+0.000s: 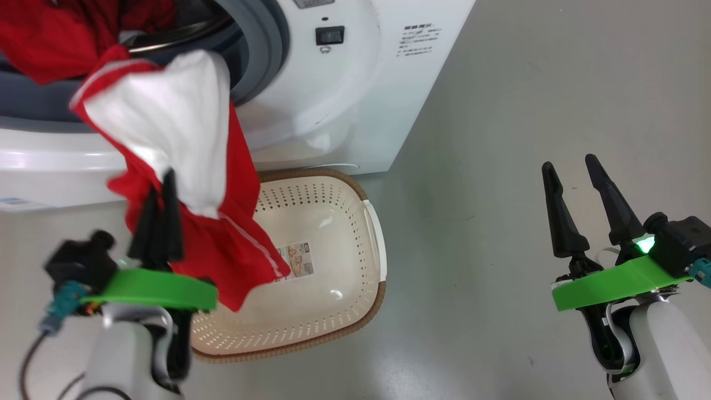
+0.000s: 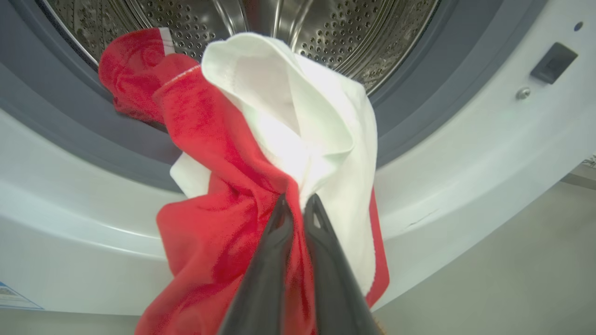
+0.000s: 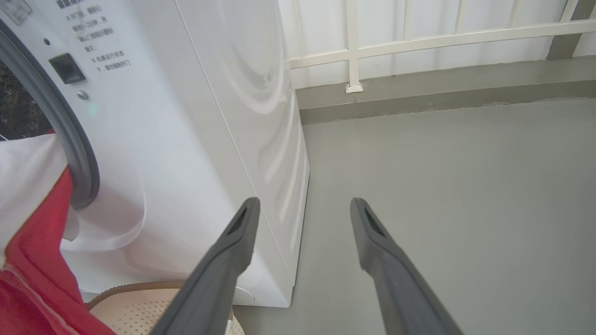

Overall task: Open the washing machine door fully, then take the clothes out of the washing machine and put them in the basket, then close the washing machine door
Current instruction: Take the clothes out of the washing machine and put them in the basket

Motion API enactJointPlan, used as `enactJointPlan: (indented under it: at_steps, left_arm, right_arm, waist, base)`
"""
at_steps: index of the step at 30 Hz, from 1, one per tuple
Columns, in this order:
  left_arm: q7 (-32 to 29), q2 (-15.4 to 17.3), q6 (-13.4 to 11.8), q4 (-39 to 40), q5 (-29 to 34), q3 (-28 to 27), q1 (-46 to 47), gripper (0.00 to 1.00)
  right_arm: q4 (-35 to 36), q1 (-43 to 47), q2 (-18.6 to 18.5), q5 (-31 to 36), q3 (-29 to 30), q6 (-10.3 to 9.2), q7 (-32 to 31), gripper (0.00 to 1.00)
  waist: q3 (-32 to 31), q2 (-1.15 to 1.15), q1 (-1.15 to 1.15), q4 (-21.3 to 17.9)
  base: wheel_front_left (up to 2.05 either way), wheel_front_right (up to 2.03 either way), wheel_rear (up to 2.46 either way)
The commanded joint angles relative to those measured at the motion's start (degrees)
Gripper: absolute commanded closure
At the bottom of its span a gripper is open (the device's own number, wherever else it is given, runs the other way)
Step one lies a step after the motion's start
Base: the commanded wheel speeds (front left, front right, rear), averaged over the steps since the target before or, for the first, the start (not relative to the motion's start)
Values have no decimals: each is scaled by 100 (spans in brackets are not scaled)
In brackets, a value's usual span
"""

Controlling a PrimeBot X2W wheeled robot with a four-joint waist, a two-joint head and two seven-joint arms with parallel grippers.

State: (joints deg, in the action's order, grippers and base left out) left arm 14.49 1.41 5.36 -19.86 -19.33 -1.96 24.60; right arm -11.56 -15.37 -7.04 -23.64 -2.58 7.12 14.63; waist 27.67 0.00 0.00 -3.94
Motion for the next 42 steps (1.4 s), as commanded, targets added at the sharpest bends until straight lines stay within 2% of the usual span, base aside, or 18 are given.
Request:
enactJointPlan:
  at_steps: [1,7,15,28,42]
  left_arm:
    - [51,148,-50,77,-31,-64,-189,100]
    - [51,147,-87,-414,-94,338,-321,100]
    - [51,147,31,-1475,-256,475,-24,100]
    - [51,147,171,-3204,-56,365,589,100]
    - [51,205,206,-4021,225,314,1459,100]
  right_arm:
    - [105,129,-39,5,-130,36,37,0]
    - [109,118,-24,-1,-129,36,37,0]
    - [142,51,14,-17,-154,36,37,0]
    - [198,-32,107,-35,-79,36,37,0]
    - [287,-262,139,-33,-33,36,37,0]
  waist:
    - [-1,0,0,-14]
    - [30,0,0,-59]
    - [183,0,0,-178]
    - [551,0,0,-425]
    - [1174,0,0,-445]
  base:
    - [0,0,0]
    - [0,0,0]
    - [0,0,0]
    - [0,0,0]
    - [0,0,0]
